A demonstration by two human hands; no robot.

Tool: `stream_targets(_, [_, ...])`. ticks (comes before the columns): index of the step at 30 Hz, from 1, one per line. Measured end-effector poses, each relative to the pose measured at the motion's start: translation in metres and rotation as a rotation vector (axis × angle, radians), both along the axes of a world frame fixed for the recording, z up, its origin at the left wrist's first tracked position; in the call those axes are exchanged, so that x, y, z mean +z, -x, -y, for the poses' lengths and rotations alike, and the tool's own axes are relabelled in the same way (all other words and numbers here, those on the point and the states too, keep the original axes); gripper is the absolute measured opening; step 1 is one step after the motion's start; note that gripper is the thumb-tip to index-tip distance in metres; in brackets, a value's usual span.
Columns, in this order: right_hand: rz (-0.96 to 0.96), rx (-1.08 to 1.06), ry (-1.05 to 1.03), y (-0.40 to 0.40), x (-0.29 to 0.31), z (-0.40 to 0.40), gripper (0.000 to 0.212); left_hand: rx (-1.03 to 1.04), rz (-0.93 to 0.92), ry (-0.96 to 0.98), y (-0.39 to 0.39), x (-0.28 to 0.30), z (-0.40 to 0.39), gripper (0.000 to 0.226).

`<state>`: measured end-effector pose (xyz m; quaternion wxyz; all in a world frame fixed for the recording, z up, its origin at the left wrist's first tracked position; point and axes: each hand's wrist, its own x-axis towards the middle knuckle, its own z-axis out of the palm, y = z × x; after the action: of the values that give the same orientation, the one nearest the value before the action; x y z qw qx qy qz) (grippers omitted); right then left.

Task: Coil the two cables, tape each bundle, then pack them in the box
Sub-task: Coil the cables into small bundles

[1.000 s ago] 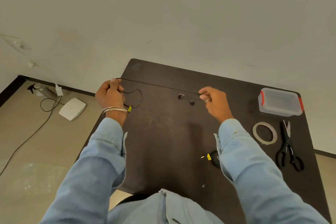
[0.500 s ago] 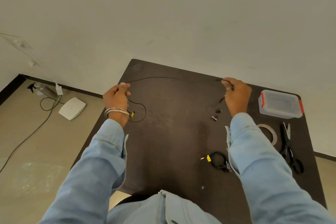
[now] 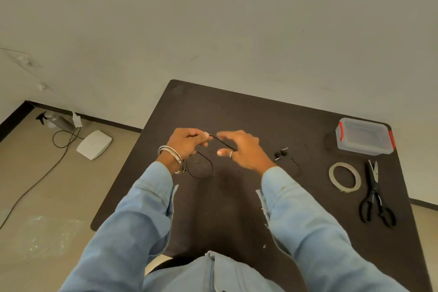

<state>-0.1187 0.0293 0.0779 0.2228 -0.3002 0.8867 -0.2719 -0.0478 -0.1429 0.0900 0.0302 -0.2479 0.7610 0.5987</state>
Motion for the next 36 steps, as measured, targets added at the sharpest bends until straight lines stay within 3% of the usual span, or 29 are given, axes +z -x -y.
stream_targets(2, [0.011,-0.02,0.127,-0.002,-0.008,0.004,0.016,0.003,-0.024,-0.018,-0.003,0.001,0.002,0.011])
stream_targets(5, [0.144,-0.254,0.273,0.005,-0.013,-0.006,0.018,0.109,-0.045,0.043,-0.006,-0.004,0.016,0.022])
stream_targets(7, [-0.01,-0.481,0.172,0.014,-0.012,-0.017,0.02,0.17,-0.034,0.096,-0.009,-0.007,0.026,0.034])
stream_targets(10, [-0.183,-0.696,-0.104,0.026,-0.006,-0.032,0.015,0.173,-0.097,0.011,-0.014,-0.007,0.033,0.043])
stream_targets(12, [-0.219,-0.677,-0.243,0.029,-0.003,-0.035,0.03,0.141,-0.142,-0.022,-0.014,-0.002,0.032,0.046])
stream_targets(14, [-0.258,-0.528,-0.228,0.025,-0.002,-0.032,0.058,0.101,-0.187,-0.091,-0.014,0.004,0.027,0.049])
stream_targets(16, [-0.254,-0.303,-0.06,0.015,-0.002,-0.019,0.073,0.058,-0.231,-0.218,-0.013,0.01,0.019,0.05])
stream_targets(19, [0.002,-0.075,0.211,-0.006,-0.005,0.007,0.08,-0.01,-0.274,-0.366,-0.012,0.017,0.006,0.053])
stream_targets(21, [0.103,-0.032,0.278,-0.015,-0.011,0.021,0.07,-0.043,-0.295,-0.472,-0.011,0.018,0.002,0.056])
stream_targets(25, [0.164,-0.084,0.462,-0.014,-0.014,0.024,0.015,-0.013,-0.275,-0.513,-0.011,0.017,0.002,0.047])
stream_targets(28, [0.276,-0.206,0.629,-0.003,-0.009,0.01,0.016,0.011,-0.153,-0.41,-0.013,0.01,0.007,0.038])
stream_targets(32, [0.155,-0.288,0.577,0.011,-0.005,-0.007,0.018,-0.159,-0.028,-0.254,-0.015,-0.001,0.008,0.027])
stream_targets(36, [0.058,-0.394,0.505,0.015,-0.004,-0.013,0.021,-0.279,0.007,-0.247,-0.014,-0.002,0.003,0.021])
